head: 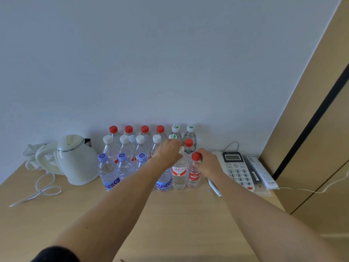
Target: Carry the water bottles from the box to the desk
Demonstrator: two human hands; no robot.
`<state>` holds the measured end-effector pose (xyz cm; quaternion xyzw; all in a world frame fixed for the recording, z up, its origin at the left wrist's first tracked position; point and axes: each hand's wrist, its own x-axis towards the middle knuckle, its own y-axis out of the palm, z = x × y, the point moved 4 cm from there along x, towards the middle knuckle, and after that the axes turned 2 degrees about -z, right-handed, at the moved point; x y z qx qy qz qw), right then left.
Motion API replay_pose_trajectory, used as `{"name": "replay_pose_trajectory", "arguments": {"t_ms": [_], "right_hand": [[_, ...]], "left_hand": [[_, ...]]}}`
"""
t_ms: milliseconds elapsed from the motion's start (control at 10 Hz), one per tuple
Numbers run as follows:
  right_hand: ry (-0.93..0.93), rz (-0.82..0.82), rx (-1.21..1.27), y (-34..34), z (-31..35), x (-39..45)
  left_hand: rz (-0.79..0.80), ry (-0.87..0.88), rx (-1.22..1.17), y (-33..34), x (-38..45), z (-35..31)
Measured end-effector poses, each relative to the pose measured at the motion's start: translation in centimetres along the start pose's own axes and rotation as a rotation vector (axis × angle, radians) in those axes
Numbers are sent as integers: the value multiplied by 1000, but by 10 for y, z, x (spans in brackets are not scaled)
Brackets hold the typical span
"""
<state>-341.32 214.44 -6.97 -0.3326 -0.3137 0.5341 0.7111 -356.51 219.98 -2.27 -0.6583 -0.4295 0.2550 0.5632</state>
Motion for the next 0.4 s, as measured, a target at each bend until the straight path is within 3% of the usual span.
{"name": "replay_pose_trajectory", "arguments": {"t_ms": [400], "right_hand": [[78,70,8,-2,11,-8]], "left_hand": [[-88,46,-20,-9,-9,7]]}}
